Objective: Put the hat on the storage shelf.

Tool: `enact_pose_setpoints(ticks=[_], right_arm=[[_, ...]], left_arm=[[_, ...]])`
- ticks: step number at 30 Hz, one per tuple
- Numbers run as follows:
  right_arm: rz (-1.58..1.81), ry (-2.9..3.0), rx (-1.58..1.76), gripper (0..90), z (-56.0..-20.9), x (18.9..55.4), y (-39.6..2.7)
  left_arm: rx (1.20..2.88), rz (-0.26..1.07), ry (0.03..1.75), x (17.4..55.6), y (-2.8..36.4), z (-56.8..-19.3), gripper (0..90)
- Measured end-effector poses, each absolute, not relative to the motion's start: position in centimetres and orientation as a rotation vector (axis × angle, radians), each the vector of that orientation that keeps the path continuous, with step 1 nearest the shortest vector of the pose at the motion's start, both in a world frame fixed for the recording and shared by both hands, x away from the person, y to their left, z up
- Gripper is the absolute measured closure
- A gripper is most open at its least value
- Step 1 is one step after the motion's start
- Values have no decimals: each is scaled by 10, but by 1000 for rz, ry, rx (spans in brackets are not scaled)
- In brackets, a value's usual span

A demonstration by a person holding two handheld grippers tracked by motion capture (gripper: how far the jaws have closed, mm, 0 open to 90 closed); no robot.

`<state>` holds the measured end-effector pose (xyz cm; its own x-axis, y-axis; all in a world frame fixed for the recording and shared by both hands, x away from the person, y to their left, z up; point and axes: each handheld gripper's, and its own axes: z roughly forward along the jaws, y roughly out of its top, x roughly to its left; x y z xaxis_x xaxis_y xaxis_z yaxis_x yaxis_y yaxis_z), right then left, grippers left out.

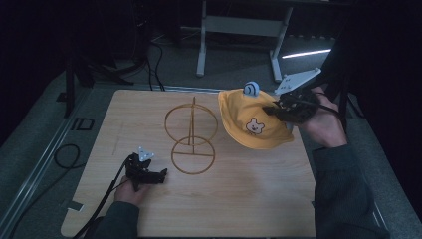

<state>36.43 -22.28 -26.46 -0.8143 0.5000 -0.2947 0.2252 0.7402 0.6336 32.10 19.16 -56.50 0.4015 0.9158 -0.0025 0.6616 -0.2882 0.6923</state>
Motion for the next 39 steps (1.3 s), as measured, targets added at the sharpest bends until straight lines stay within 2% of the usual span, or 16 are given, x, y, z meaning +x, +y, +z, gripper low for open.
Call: enact_pose_setpoints(ticks=[39], right_arm=[[1058,2403,404,807,-239,356,-202]], left_arm=[[2048,536,1340,321,192,-565,20]])
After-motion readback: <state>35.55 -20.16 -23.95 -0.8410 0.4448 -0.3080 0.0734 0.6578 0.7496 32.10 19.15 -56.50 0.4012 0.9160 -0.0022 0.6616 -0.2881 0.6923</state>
